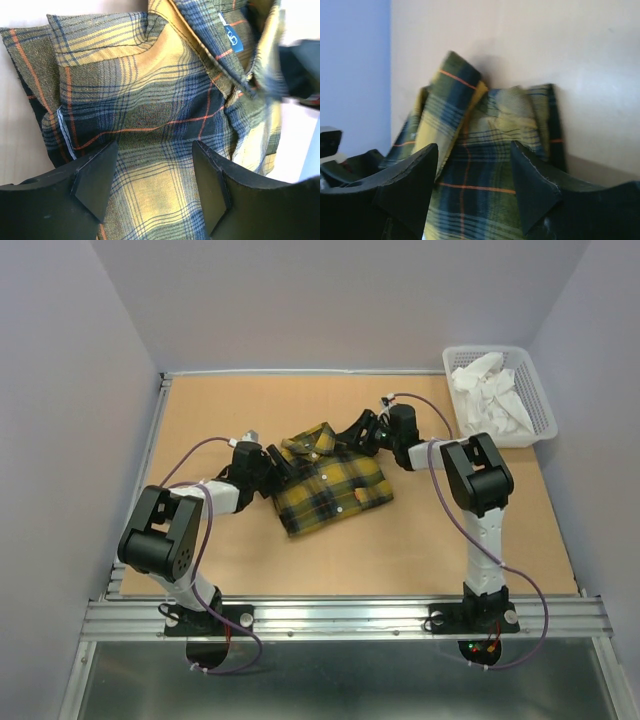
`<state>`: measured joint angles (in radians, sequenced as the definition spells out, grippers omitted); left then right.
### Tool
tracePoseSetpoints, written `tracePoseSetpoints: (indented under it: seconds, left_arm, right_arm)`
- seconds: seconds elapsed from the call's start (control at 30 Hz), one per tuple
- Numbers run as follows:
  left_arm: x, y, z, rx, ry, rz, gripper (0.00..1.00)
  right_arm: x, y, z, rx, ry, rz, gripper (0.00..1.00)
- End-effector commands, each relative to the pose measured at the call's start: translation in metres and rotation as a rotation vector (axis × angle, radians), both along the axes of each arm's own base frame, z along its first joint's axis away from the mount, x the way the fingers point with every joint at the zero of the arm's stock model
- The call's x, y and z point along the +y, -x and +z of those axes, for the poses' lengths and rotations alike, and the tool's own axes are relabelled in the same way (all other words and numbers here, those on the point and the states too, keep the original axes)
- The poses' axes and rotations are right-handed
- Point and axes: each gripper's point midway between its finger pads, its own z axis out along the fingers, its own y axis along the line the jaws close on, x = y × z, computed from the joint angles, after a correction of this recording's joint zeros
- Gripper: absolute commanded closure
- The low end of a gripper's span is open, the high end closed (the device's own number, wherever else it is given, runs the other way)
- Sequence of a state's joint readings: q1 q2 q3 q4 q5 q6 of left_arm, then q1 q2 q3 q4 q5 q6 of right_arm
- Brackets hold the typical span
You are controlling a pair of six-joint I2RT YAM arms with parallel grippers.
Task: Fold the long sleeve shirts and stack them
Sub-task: Neatly place the folded shirt to the corner
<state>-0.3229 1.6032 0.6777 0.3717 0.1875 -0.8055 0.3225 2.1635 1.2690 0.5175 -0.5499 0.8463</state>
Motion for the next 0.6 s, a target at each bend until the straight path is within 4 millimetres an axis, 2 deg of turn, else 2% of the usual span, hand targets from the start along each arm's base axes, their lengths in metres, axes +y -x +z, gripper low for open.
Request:
tracePoseSetpoints:
  seconds: [0.0,0.07,0.1,0.17,0.2,0.27,0.3,0.37,0.4,0.47,0.53,0.57]
  left_arm:
    - [0.028,0.013,-0.025,0.108,-0.085,0.03,0.27]
    - [0.036,0.013,-0.027,0.121,-0.094,0.045,0.27]
    - [0.041,0.008,-0.024,0.112,-0.102,0.05,0.27]
    - [0.048,0.003,-0.023,0.115,-0.121,0.057,0.27]
    - [0.05,-0.005,-0.017,0.1,-0.136,0.049,0.27]
    - [0.052,-0.014,-0.01,0.08,-0.151,0.041,0.27]
    - [0.051,-0.025,0.0,0.048,-0.163,0.027,0.26]
    - [0.05,-0.031,0.007,0.035,-0.18,0.003,0.24]
    - [0.049,-0.037,0.017,0.019,-0.186,-0.005,0.23]
    - [0.052,-0.041,0.028,-0.005,-0.215,-0.011,0.16]
    - [0.058,-0.039,0.047,-0.028,-0.235,0.009,0.08]
    - [0.06,-0.039,0.062,-0.061,-0.232,0.025,0.06]
  right_arm:
    - [-0.006,-0.012,-0.005,-0.022,0.017,-0.069,0.35]
    - [-0.019,-0.002,-0.027,0.037,0.041,-0.107,0.35]
    - [-0.027,-0.003,-0.025,0.038,0.048,-0.135,0.35]
    - [-0.037,0.008,-0.033,0.057,0.076,-0.154,0.34]
    - [-0.041,0.01,-0.021,0.027,0.094,-0.157,0.34]
    - [-0.046,0.014,-0.014,0.011,0.133,-0.156,0.34]
    - [-0.049,0.018,0.0,0.01,0.153,-0.153,0.34]
    - [-0.055,0.022,0.012,-0.022,0.213,-0.141,0.34]
    - [-0.063,0.027,0.022,-0.033,0.256,-0.152,0.34]
    - [-0.07,0.034,0.034,-0.042,0.293,-0.161,0.34]
    - [-0.081,0.049,0.041,-0.029,0.343,-0.163,0.33]
    - [-0.083,0.055,0.041,-0.018,0.354,-0.159,0.33]
